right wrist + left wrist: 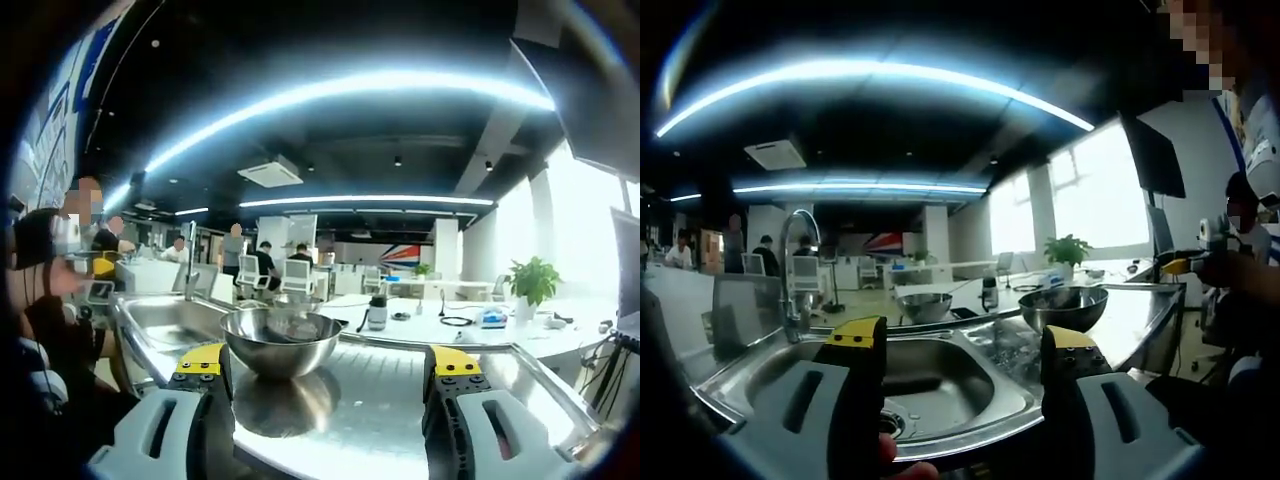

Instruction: Pick up bowl with dirty water move over sink pour dirty water into sink return bowl to place

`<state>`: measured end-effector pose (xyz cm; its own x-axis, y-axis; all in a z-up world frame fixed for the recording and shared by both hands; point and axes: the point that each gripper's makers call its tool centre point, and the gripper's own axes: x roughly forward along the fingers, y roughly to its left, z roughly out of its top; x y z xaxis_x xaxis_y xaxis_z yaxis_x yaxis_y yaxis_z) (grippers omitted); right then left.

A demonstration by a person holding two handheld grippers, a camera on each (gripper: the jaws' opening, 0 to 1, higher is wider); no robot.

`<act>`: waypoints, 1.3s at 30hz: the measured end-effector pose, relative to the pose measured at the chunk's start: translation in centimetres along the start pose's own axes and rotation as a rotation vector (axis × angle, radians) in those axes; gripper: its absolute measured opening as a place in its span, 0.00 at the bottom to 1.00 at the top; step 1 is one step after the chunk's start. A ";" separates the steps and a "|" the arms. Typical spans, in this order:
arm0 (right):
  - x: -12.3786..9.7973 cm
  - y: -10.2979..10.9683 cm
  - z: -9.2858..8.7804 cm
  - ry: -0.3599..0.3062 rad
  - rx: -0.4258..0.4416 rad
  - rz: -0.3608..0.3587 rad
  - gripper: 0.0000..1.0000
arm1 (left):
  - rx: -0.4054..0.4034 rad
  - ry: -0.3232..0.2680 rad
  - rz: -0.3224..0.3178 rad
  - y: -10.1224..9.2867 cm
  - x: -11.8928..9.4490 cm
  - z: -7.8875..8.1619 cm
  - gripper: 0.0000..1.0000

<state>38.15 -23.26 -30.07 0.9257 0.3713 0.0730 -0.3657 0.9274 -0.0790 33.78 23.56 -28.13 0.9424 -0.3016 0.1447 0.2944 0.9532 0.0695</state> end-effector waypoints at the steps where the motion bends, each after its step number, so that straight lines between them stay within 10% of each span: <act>1: 0.0 0.1 -0.1 0.001 -0.001 0.001 0.71 | 0.000 0.000 0.000 0.0 0.0 0.0 0.62; 39: -0.4 -0.1 -0.2 0.005 -0.007 0.000 0.72 | 0.023 0.003 -0.025 -1.0 0.3 0.1 0.61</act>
<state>37.85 -23.45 -30.32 0.9263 0.3706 0.0677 -0.3646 0.9272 -0.0863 33.76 22.52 -28.03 0.9355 -0.3249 0.1392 0.3139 0.9447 0.0953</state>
